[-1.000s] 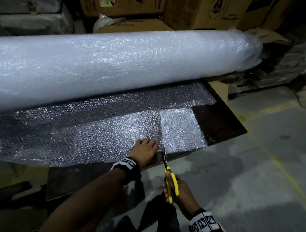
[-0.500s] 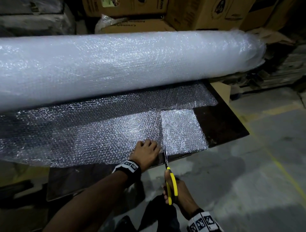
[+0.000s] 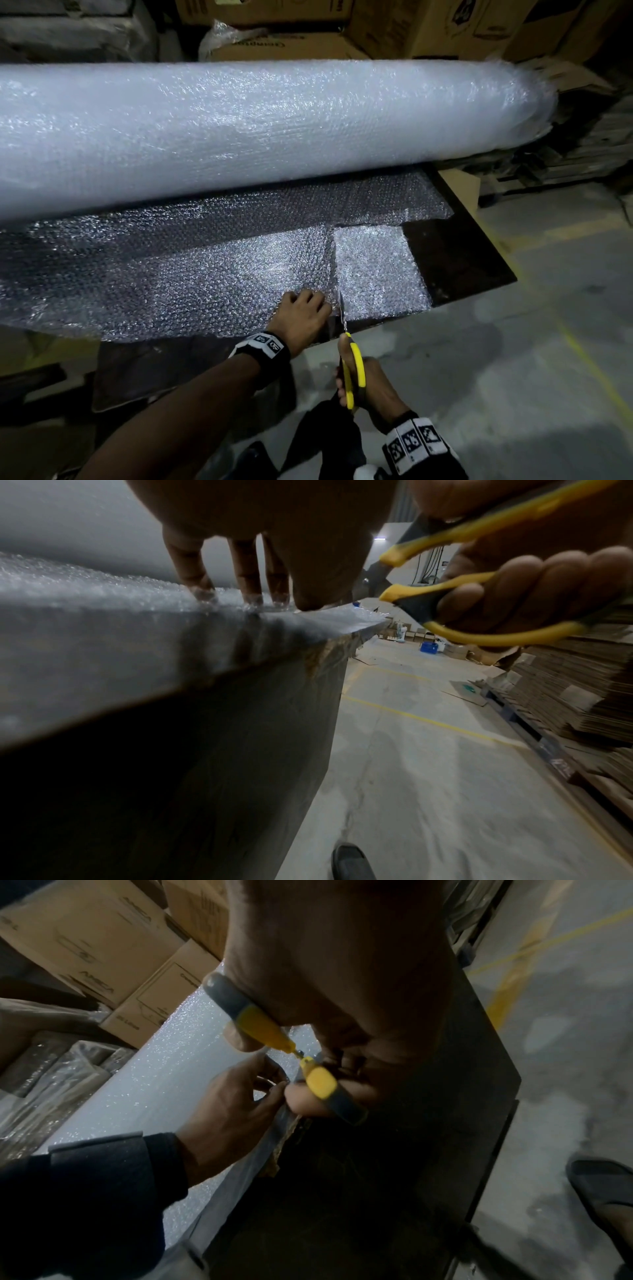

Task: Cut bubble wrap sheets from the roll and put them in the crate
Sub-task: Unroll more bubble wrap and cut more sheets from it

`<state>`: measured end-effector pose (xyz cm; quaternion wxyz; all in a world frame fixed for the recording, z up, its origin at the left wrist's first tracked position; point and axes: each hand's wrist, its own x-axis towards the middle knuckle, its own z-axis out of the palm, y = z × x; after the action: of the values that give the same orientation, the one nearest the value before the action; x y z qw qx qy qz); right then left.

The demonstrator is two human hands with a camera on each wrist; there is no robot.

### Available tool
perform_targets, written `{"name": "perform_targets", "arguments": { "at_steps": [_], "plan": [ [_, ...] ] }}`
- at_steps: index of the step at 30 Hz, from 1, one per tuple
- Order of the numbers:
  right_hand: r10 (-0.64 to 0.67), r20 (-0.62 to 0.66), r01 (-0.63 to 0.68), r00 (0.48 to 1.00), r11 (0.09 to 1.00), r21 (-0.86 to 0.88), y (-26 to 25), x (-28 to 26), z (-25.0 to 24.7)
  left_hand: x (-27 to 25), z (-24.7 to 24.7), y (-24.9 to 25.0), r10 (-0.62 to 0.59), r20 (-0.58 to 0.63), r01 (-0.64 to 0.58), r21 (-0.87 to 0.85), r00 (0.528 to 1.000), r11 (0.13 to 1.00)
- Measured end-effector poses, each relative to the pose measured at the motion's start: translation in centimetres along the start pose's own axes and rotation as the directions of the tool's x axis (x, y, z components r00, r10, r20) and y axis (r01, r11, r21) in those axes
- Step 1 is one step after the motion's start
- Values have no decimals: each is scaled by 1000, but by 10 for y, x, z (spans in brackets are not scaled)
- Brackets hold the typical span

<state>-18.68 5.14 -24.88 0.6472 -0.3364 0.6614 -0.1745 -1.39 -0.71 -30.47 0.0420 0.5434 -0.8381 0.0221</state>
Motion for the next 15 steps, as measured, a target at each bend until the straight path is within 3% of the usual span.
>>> {"name": "perform_targets", "arguments": {
  "at_steps": [15],
  "plan": [
    [-37, -31, 33, 999, 993, -113, -22, 7, -2, 1, 5, -1, -52, -35, 51, -30, 998, 998]
  ]
}}
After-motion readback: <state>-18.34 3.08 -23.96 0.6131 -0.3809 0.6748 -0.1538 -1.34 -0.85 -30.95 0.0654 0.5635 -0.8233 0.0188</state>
